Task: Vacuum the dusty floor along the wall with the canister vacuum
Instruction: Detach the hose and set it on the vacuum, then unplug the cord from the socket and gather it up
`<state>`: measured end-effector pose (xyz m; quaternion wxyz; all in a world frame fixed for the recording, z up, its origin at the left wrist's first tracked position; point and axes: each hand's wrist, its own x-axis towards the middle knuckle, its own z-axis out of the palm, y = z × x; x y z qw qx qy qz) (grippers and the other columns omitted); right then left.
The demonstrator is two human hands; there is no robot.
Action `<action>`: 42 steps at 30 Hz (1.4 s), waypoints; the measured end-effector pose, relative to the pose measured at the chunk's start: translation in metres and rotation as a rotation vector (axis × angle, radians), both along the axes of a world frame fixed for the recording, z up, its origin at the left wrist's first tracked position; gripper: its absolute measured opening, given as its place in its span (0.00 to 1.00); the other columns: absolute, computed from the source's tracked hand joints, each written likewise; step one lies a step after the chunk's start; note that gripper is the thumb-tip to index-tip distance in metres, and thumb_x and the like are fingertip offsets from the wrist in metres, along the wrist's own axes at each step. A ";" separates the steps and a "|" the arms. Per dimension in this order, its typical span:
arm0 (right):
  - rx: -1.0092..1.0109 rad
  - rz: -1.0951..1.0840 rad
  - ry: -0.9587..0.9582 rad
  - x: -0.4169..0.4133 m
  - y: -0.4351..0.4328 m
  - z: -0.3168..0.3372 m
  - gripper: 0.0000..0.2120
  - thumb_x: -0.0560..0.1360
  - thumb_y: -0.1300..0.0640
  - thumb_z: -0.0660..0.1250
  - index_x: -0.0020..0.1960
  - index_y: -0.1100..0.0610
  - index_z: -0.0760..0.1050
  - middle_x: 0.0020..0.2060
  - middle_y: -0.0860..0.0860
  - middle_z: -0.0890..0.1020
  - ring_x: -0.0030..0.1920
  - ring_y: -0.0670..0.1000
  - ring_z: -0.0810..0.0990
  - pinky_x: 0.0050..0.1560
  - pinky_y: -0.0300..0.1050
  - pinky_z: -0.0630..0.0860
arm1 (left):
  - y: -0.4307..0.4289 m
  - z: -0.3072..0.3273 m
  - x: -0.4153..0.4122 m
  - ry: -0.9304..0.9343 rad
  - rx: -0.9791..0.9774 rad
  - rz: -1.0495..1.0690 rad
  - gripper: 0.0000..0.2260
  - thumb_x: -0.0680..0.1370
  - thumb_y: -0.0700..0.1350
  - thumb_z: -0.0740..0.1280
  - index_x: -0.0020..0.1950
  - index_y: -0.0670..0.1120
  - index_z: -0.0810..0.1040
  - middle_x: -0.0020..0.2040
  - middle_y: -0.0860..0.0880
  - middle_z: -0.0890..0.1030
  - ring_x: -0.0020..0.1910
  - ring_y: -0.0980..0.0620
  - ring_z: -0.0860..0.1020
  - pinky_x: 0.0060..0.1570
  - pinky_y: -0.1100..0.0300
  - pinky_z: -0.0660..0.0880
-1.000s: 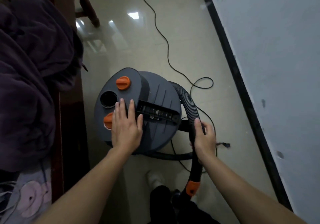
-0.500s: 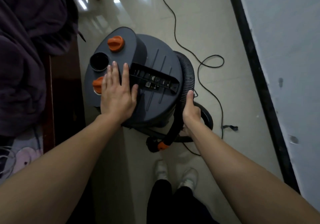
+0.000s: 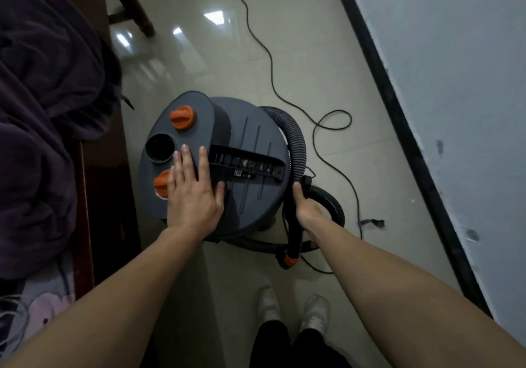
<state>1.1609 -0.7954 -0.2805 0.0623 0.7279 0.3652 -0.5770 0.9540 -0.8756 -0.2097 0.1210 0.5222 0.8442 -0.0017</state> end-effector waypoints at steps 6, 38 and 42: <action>0.077 0.268 -0.090 0.047 0.020 0.062 0.29 0.76 0.37 0.60 0.63 0.60 0.74 0.63 0.60 0.77 0.61 0.60 0.76 0.59 0.50 0.72 | 0.016 0.042 -0.015 -0.106 -0.371 -0.055 0.39 0.78 0.55 0.61 0.78 0.47 0.39 0.79 0.40 0.42 0.77 0.40 0.45 0.75 0.47 0.51; 0.613 0.916 -0.189 0.203 0.459 0.317 0.24 0.76 0.44 0.64 0.68 0.54 0.70 0.64 0.54 0.76 0.62 0.55 0.75 0.56 0.47 0.72 | 0.371 0.237 0.176 -0.406 -0.202 0.247 0.18 0.79 0.50 0.64 0.67 0.45 0.72 0.57 0.43 0.79 0.57 0.43 0.77 0.55 0.56 0.72; 0.665 0.976 -0.141 0.149 0.518 0.331 0.23 0.76 0.44 0.64 0.68 0.53 0.70 0.61 0.53 0.78 0.60 0.54 0.76 0.58 0.49 0.74 | 0.435 0.233 0.133 -0.406 -0.191 0.281 0.18 0.79 0.49 0.64 0.66 0.44 0.72 0.60 0.42 0.78 0.60 0.43 0.76 0.58 0.56 0.72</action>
